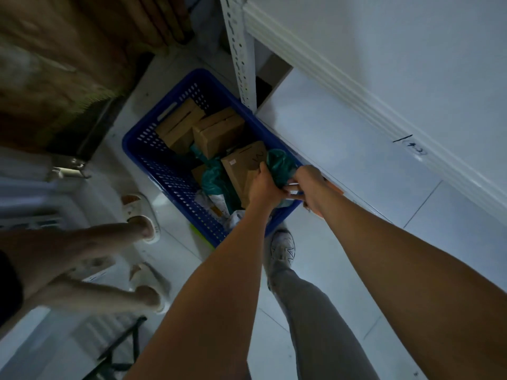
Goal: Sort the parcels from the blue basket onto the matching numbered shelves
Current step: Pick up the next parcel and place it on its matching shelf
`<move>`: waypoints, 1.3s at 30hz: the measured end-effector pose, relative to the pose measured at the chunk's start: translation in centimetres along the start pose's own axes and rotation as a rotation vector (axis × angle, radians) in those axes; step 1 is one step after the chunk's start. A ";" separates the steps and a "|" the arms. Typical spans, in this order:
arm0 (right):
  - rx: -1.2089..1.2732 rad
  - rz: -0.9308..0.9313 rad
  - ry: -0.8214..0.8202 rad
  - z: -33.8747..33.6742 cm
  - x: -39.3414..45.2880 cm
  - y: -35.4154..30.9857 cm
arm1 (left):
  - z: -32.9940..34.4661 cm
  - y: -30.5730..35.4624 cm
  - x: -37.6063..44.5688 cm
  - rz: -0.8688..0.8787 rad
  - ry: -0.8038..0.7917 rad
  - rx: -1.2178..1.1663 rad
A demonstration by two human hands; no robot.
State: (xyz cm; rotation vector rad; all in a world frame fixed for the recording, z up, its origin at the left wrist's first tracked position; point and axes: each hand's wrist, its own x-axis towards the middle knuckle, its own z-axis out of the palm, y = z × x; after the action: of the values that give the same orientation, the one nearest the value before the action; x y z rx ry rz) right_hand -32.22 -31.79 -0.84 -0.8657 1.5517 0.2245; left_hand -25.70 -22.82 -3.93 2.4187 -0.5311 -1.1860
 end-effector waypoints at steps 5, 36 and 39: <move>-0.077 -0.102 -0.117 0.0 -7.3 -2.8 | -6.5 1.6 -5.2 0.029 0.078 -0.074; 0.243 -0.659 -0.205 -11.0 -43.2 -4.1 | -31.7 6.2 -31.0 0.274 -0.131 -0.960; 0.181 -0.764 -0.063 -12.1 -46.1 -3.5 | -32.5 8.1 -32.7 0.329 0.052 -0.718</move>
State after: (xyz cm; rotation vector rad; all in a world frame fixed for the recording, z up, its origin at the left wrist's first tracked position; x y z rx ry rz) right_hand -42.41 -23.65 45.18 -1.2224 1.0678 -0.4295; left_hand -19.43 -7.72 39.86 1.6728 -0.3784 -0.9526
